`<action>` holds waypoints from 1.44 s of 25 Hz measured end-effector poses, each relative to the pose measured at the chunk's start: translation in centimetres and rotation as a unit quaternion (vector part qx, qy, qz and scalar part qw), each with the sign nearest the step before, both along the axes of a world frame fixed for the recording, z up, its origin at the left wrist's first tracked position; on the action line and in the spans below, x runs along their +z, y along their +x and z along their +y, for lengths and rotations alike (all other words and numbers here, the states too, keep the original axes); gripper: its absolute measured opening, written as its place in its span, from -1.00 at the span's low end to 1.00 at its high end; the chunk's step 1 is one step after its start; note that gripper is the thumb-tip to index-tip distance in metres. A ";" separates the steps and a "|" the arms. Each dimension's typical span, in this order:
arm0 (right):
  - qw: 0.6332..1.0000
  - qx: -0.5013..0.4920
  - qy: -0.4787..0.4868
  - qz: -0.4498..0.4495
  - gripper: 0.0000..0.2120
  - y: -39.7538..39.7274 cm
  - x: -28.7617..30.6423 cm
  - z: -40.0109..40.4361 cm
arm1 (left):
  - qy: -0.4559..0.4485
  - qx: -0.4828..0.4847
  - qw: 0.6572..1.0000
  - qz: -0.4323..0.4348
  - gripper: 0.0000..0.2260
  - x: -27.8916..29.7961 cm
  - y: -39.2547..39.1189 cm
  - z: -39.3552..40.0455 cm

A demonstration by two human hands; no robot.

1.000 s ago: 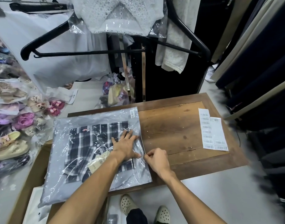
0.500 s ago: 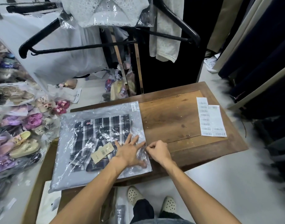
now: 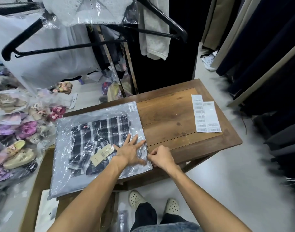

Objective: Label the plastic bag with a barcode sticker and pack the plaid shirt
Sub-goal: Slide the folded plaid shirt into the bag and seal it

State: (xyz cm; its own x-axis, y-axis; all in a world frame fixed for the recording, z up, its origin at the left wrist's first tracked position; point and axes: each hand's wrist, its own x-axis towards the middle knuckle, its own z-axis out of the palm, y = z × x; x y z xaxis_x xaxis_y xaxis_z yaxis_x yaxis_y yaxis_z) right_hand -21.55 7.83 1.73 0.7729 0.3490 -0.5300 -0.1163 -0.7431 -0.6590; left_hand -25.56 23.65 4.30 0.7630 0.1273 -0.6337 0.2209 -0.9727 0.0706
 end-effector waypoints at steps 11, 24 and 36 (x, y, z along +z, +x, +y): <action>0.988 0.105 -0.054 0.098 -0.78 1.2 1.9 -1.9 | 0.027 -0.043 0.998 -0.025 -0.06 -0.7 1.7 0.1; 0.943 0.226 -0.032 -0.244 -0.66 -0.4 0.6 8.7 | -0.022 -0.027 0.984 -0.172 -0.66 -0.4 6.0 11.5; 0.919 0.170 -0.245 -0.256 -0.41 1.1 1.5 11.8 | 0.011 0.028 0.988 -0.154 -0.61 -1.1 6.6 13.8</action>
State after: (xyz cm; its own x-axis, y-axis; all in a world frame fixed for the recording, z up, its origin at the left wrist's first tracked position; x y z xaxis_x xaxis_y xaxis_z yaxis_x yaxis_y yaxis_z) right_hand -20.47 19.63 3.21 0.8558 0.4322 -0.2844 0.4093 -0.9018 -0.1387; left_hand -19.01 37.46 3.18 0.9103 0.1864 -0.3697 0.2465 -0.9614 0.1221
